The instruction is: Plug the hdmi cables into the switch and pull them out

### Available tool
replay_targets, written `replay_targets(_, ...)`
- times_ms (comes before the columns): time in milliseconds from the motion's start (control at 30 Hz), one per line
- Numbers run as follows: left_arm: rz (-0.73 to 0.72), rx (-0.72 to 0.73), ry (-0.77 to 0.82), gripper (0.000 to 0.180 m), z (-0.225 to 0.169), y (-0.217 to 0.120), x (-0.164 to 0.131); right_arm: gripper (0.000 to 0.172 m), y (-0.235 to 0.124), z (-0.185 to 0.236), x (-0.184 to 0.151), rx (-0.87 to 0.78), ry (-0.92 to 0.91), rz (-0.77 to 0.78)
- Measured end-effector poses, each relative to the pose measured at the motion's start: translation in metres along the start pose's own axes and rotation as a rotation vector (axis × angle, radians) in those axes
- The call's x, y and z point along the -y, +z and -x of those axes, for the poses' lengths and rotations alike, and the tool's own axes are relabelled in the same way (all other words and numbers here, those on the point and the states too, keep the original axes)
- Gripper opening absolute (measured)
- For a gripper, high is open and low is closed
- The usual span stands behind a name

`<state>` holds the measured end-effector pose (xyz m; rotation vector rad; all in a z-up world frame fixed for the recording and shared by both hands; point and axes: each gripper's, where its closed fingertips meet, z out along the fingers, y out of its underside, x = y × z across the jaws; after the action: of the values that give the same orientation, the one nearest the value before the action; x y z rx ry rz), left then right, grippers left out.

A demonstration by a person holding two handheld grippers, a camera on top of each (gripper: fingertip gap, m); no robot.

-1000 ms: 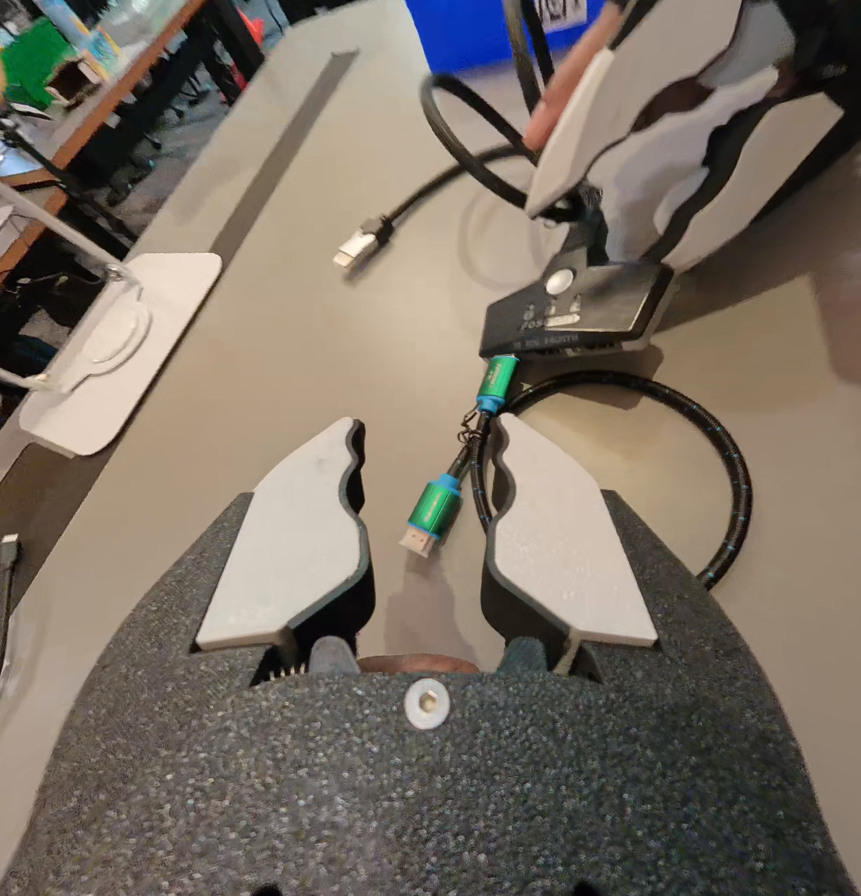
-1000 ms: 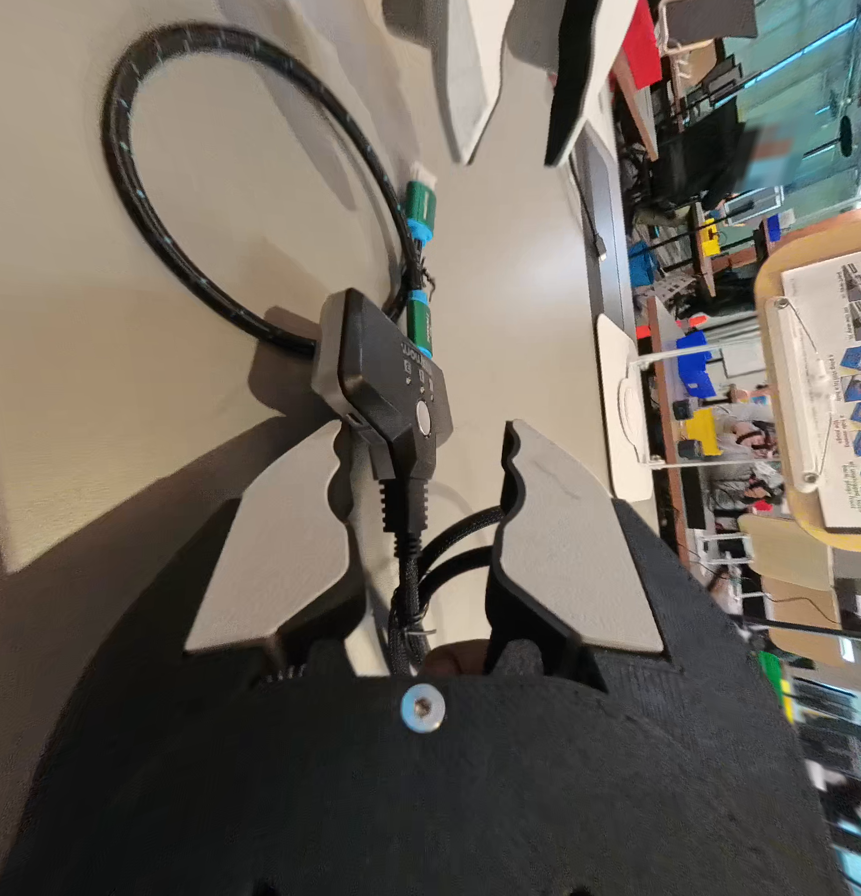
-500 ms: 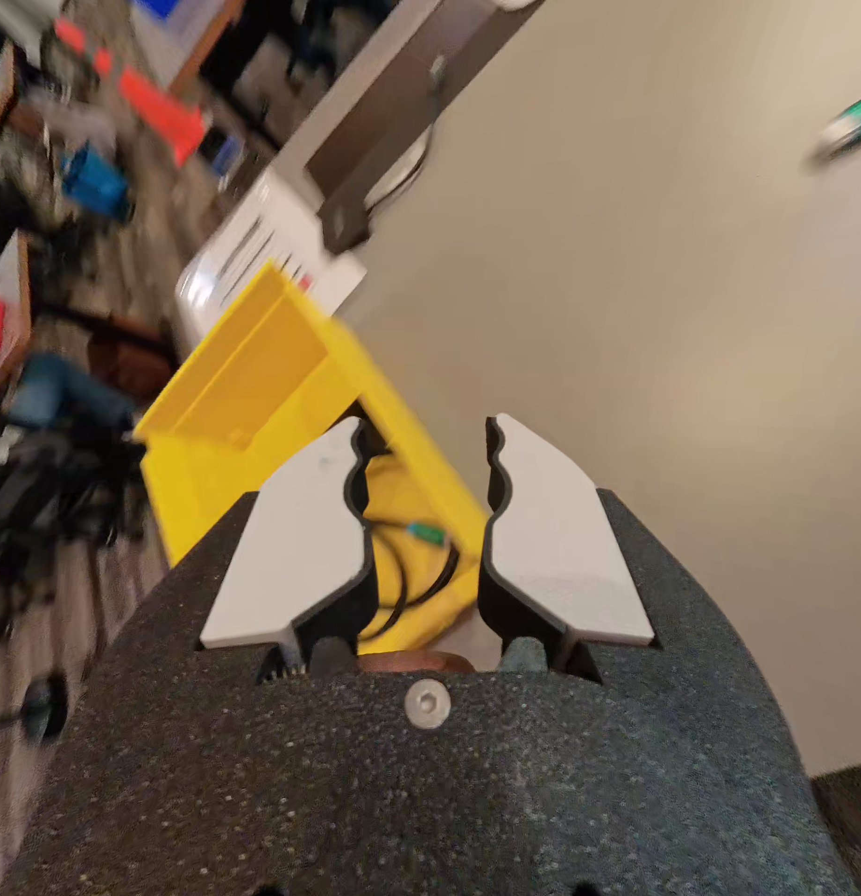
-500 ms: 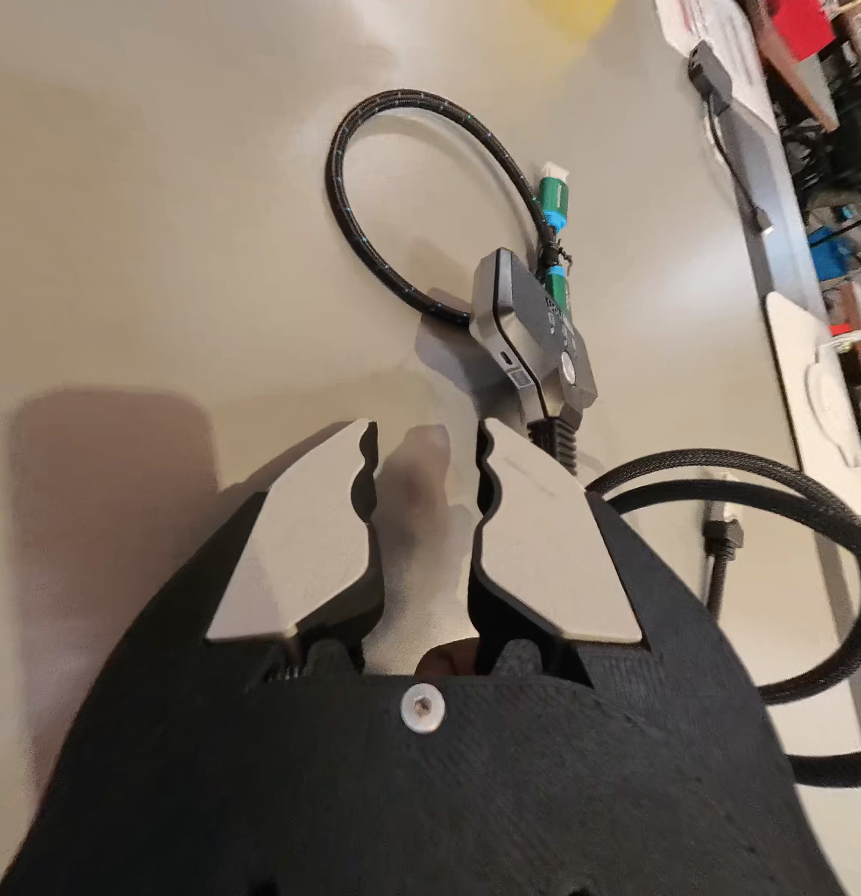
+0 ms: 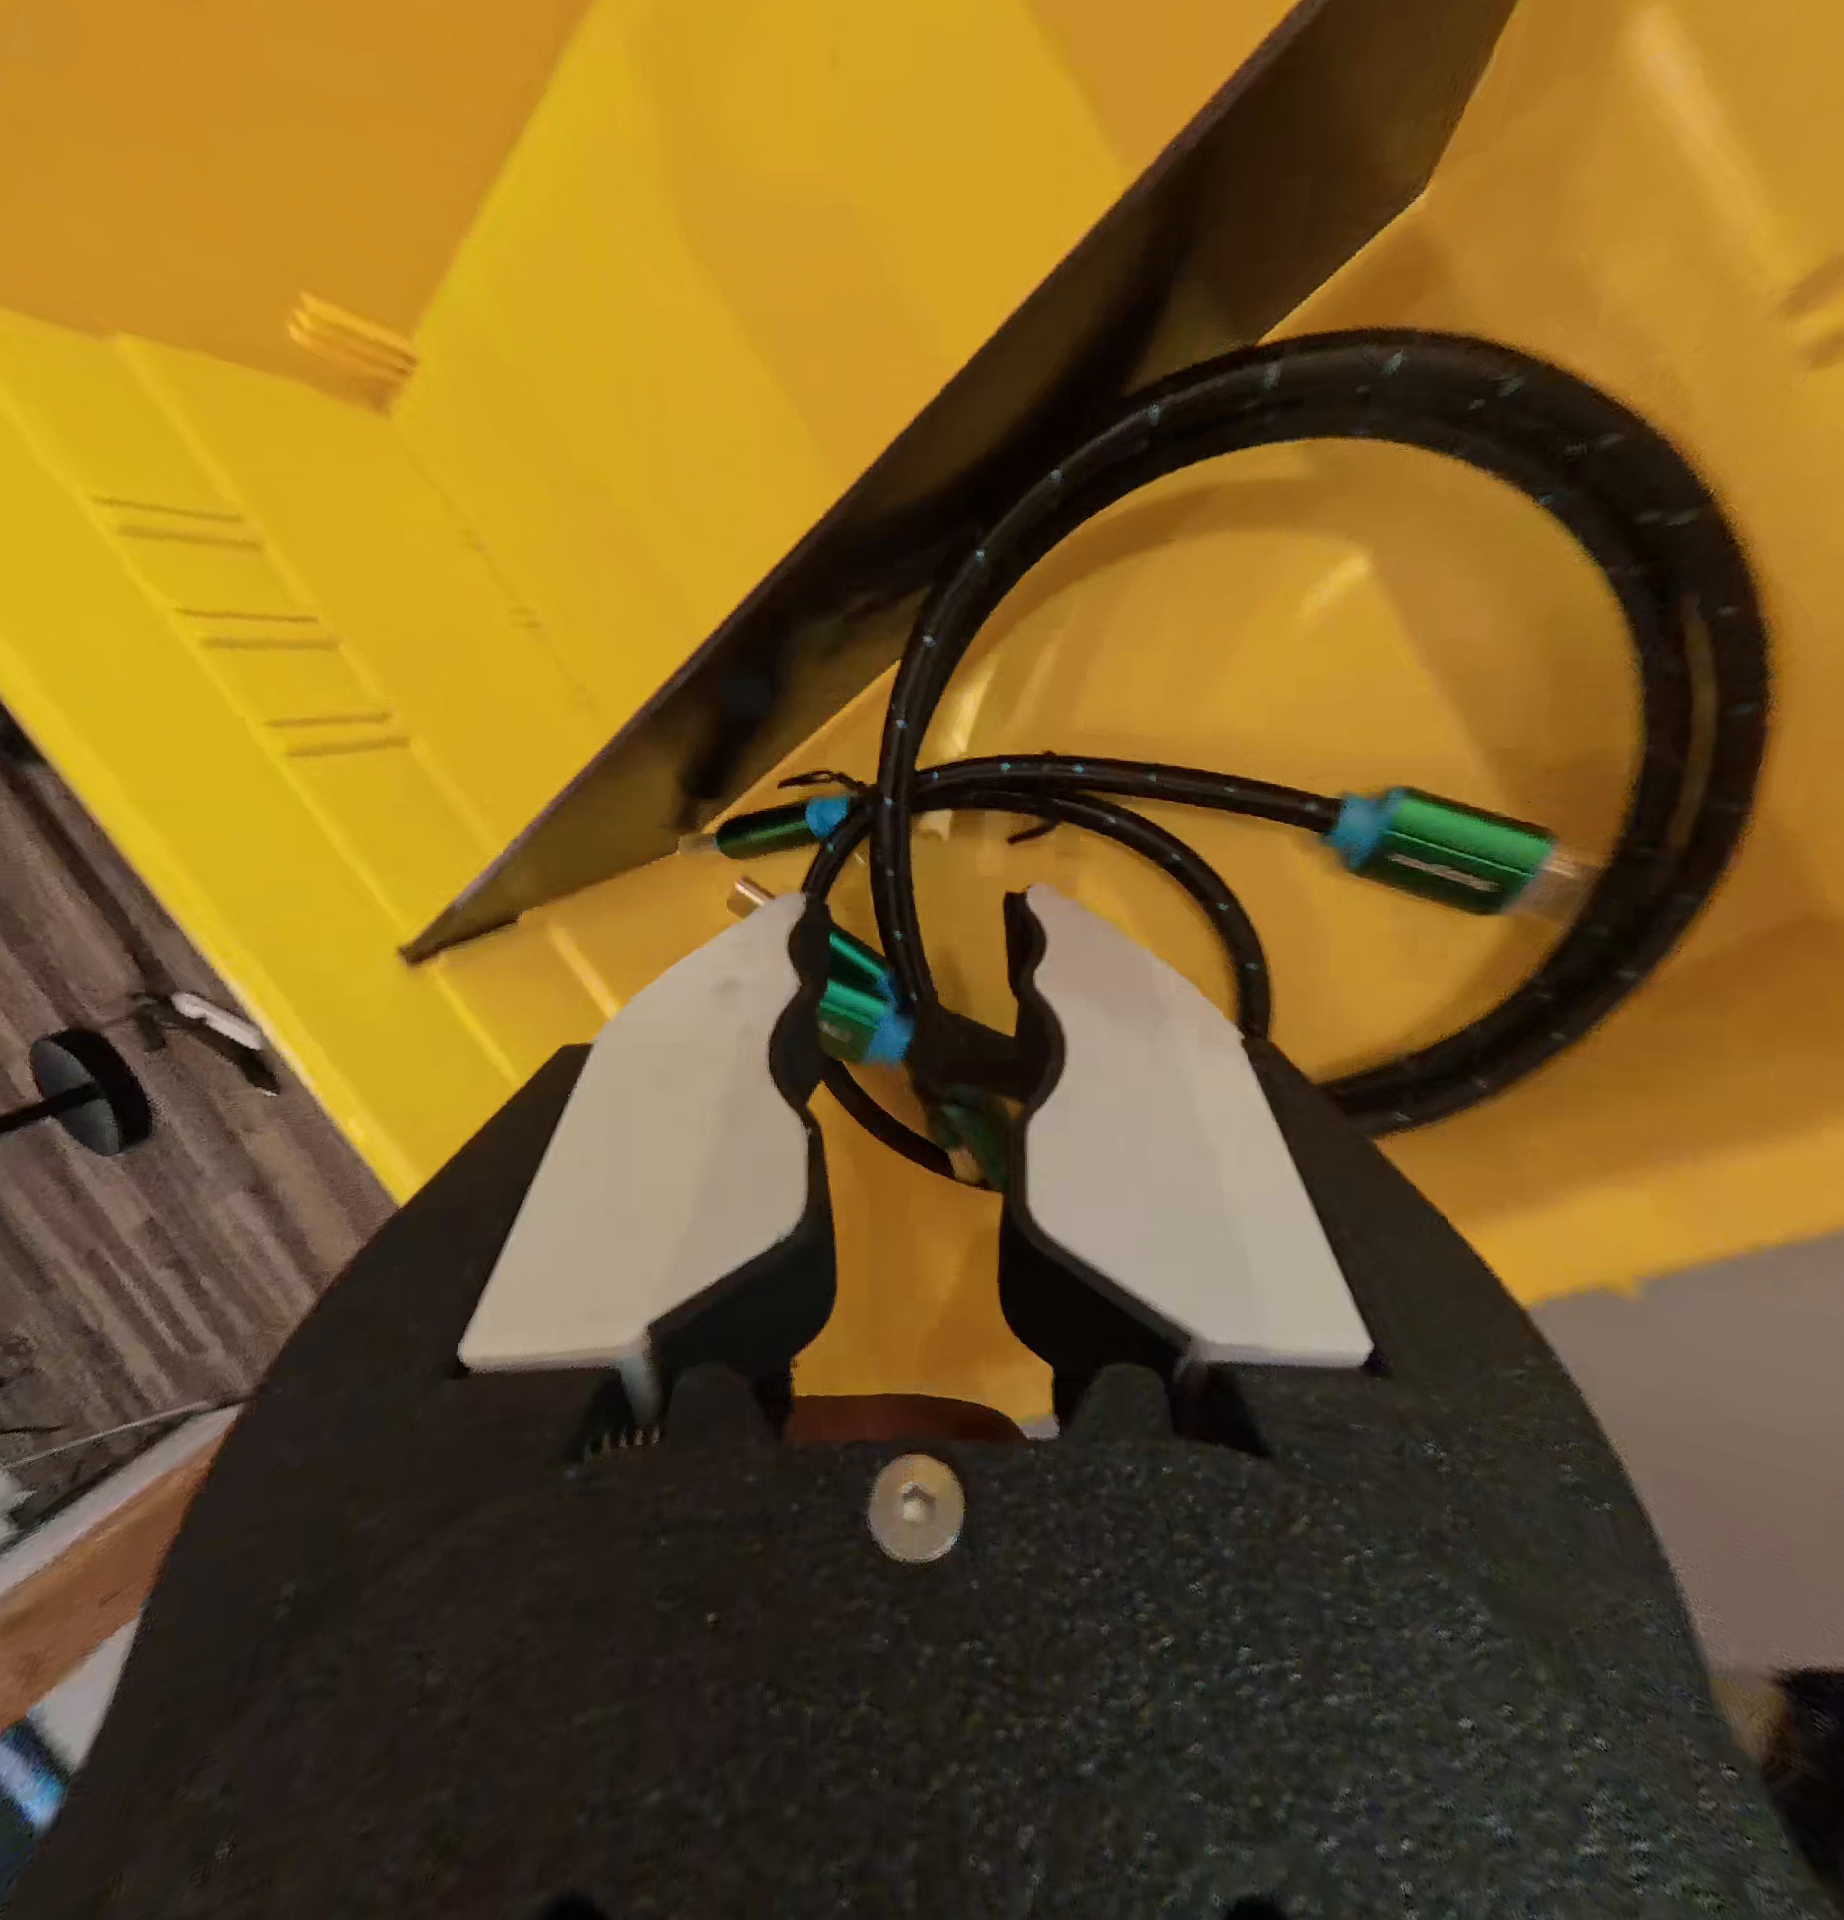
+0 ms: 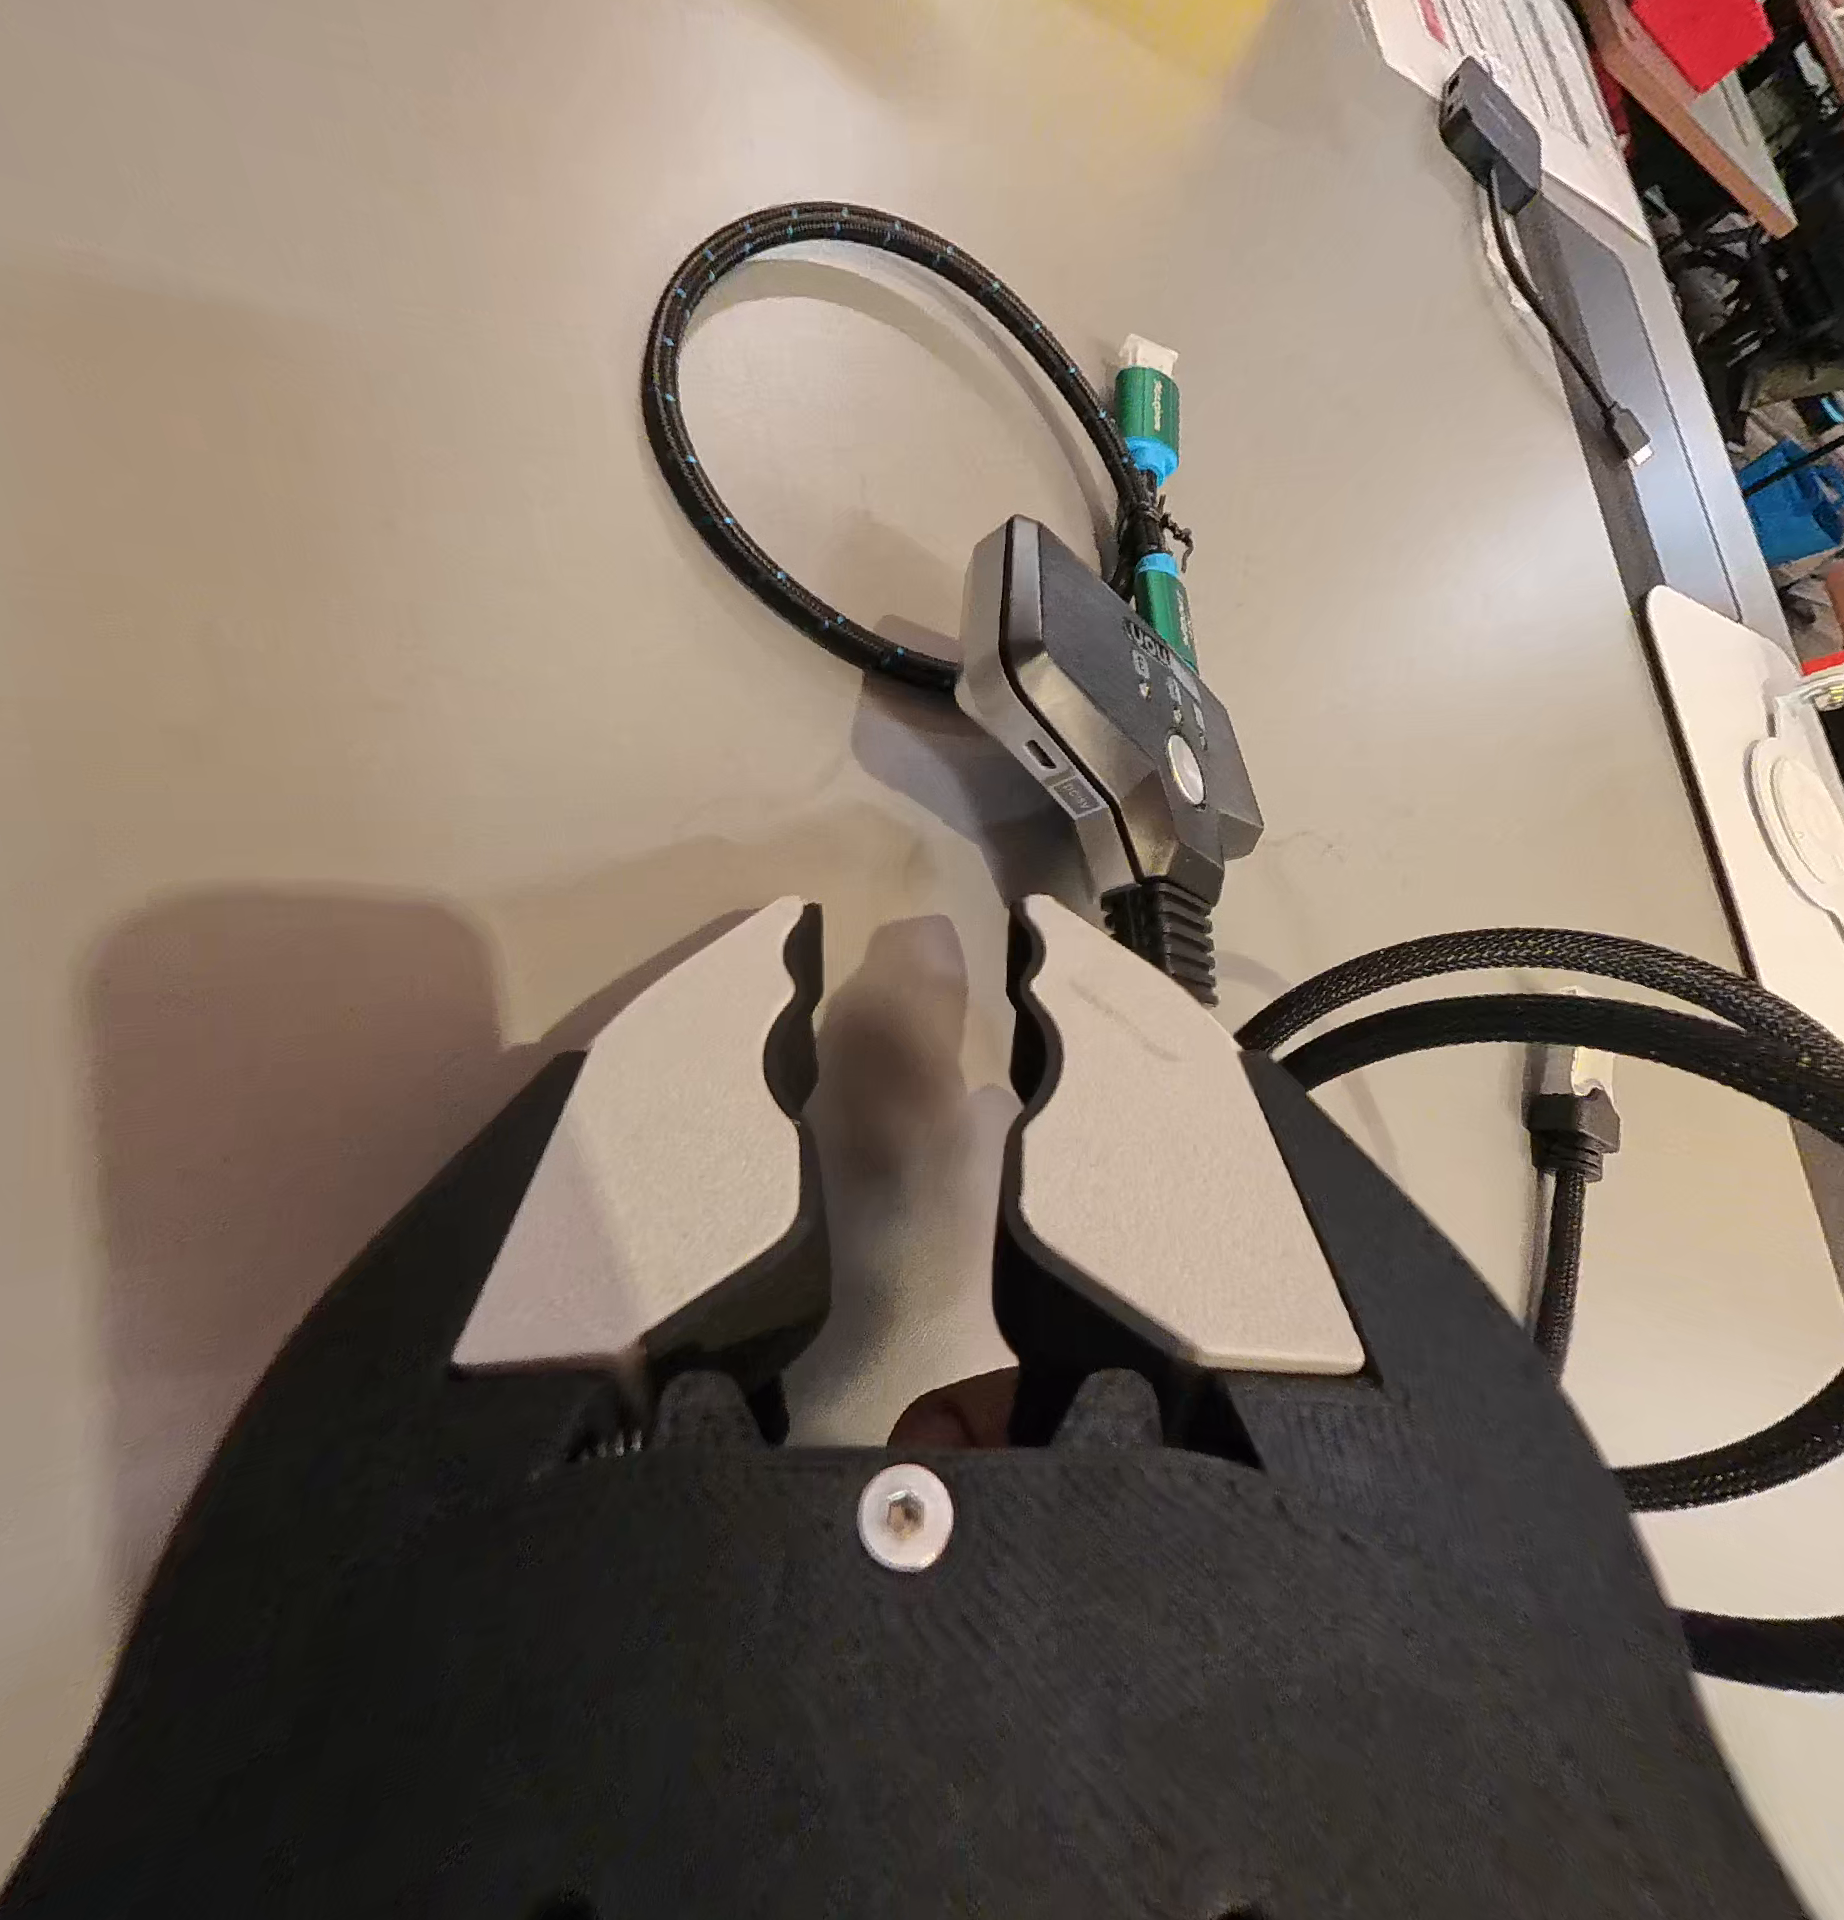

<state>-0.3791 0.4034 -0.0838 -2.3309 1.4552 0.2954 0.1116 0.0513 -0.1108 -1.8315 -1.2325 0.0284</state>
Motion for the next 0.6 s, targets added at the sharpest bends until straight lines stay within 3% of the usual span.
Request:
replay_targets(167, 0.076, 0.075, 0.136, 0.015, 0.009, 0.028, -0.005, 0.028, 0.0, 0.001, 0.0, 0.015, 0.02, -0.013)
replay_targets(300, 0.015, 0.126, 0.176, 0.008, 0.013, 0.016, 0.0, 0.028, 0.0, 0.001, 0.0, 0.014, 0.022, -0.016)
replay_targets(467, -0.085, 0.349, 0.252, 0.006, 0.035, -0.056, 0.014, 0.028, 0.0, 0.0, 0.0, 0.013, 0.017, -0.018)
replay_targets(600, -0.261, 0.479, 0.415, 0.006, 0.018, -0.135, 0.054, 0.028, -0.001, 0.0, 0.001, 0.007, 0.006, -0.021)
